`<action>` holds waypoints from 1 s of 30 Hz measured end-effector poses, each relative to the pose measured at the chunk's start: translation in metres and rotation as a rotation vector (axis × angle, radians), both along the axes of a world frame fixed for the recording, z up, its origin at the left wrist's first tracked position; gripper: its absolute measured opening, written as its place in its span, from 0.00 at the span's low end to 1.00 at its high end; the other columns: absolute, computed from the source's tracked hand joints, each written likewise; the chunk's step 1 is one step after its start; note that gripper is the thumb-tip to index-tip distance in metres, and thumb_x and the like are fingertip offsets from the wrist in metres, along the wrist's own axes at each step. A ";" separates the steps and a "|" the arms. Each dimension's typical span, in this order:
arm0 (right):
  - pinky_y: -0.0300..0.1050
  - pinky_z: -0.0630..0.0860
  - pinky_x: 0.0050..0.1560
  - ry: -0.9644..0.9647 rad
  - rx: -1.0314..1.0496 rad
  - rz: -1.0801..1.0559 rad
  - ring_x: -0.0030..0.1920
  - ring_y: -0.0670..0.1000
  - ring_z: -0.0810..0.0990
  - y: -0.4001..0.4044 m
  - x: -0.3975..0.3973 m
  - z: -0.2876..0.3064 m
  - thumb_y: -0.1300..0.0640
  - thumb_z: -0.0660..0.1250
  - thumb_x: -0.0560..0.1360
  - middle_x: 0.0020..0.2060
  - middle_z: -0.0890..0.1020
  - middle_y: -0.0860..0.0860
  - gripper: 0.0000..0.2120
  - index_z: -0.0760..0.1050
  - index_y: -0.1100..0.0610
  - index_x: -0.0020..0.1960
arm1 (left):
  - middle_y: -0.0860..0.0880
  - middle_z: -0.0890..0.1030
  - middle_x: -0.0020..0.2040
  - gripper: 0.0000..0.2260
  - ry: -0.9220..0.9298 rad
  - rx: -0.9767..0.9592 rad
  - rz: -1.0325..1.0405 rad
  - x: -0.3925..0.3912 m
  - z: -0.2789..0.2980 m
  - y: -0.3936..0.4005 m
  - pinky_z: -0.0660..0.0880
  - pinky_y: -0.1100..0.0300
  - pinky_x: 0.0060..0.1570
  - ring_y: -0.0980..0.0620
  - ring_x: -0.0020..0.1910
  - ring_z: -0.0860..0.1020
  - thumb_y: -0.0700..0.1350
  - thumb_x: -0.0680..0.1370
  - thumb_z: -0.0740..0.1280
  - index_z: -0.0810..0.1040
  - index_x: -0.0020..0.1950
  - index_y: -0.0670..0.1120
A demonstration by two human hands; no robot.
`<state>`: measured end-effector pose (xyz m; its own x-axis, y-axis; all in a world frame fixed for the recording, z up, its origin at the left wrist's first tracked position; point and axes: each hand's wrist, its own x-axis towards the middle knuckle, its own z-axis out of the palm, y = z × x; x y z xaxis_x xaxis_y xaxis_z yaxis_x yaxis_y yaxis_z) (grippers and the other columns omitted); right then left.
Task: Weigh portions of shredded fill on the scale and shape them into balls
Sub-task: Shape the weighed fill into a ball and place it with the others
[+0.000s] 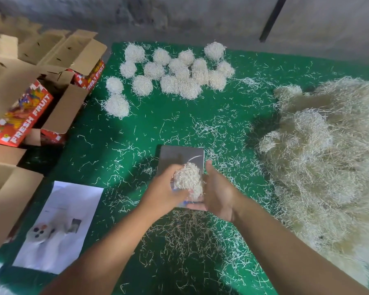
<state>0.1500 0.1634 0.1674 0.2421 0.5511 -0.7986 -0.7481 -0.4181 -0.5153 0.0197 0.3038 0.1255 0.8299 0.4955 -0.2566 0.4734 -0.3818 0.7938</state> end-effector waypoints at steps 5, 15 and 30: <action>0.62 0.82 0.62 -0.031 -0.112 -0.150 0.58 0.63 0.87 -0.034 0.010 -0.027 0.31 0.52 0.84 0.58 0.87 0.60 0.30 0.71 0.54 0.71 | 0.68 0.80 0.47 0.26 -0.064 -0.104 0.283 0.026 -0.034 0.023 0.71 0.78 0.37 0.73 0.46 0.78 0.49 0.71 0.81 0.71 0.60 0.63; 0.63 0.78 0.64 -0.059 -0.271 -0.144 0.65 0.66 0.80 -0.118 0.007 -0.068 0.37 0.53 0.86 0.65 0.81 0.63 0.32 0.69 0.61 0.77 | 0.52 0.80 0.64 0.30 0.048 -0.057 0.374 0.072 -0.089 0.032 0.78 0.50 0.61 0.47 0.61 0.80 0.59 0.71 0.80 0.70 0.67 0.55; 0.63 0.80 0.63 -0.068 -0.357 -0.099 0.59 0.64 0.85 -0.123 0.010 -0.101 0.36 0.55 0.86 0.56 0.87 0.59 0.28 0.76 0.58 0.70 | 0.52 0.83 0.47 0.08 -0.071 0.191 0.599 -0.006 -0.073 0.052 0.81 0.50 0.50 0.46 0.48 0.82 0.36 0.80 0.70 0.80 0.56 0.46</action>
